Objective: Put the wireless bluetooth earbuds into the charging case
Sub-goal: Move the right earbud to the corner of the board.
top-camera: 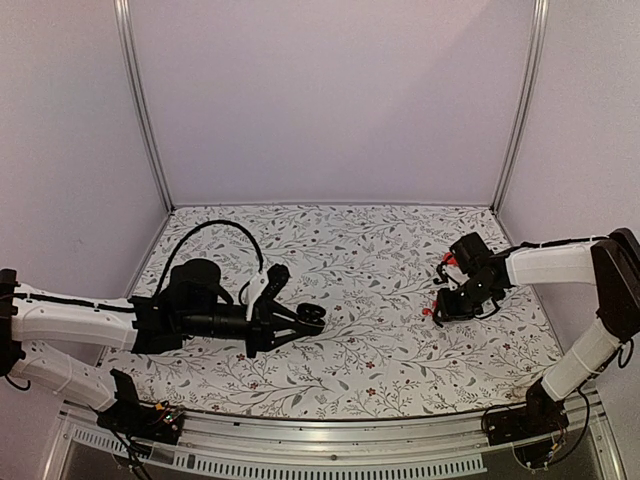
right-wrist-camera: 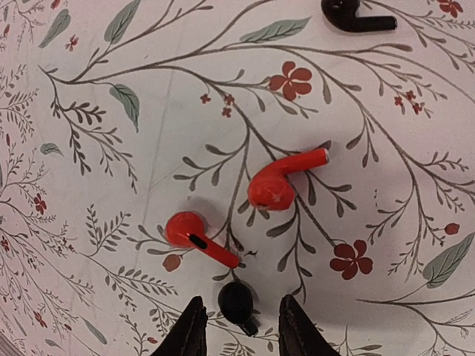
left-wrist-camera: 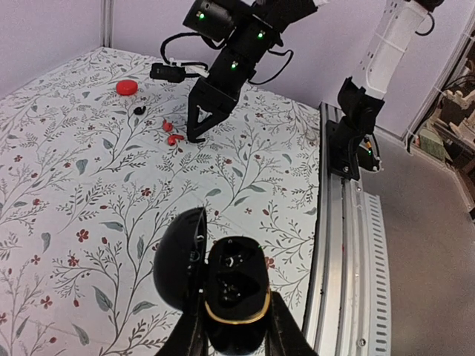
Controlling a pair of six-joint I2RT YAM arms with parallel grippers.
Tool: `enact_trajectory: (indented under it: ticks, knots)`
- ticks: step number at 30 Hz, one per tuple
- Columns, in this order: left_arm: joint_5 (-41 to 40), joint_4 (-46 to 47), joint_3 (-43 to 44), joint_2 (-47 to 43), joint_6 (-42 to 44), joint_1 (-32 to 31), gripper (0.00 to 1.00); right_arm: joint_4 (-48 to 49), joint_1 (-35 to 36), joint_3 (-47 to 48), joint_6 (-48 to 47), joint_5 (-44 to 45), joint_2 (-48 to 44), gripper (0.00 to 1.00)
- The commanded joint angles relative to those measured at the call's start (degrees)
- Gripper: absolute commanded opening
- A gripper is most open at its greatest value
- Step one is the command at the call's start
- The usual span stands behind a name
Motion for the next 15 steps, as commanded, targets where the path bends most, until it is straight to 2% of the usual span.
enact_trajectory:
  ticks: [1, 6, 15]
  knots:
    - [-0.02, 1.68, -0.51, -0.91, -0.36, 0.71, 0.0, 0.17, 0.25, 1.87, -1.55, -1.06, 2.98, 0.31]
    - [-0.26, 1.37, -0.68, -1.62, -0.18, 0.72, 0.0, -0.33, 2.06, 2.95, -1.86, -1.69, 4.54, 0.26]
    - [-0.54, 0.76, -1.06, -2.9, -0.16, 0.69, 0.0, -3.29, 9.38, 5.67, -1.8, -2.65, 6.6, 0.18]
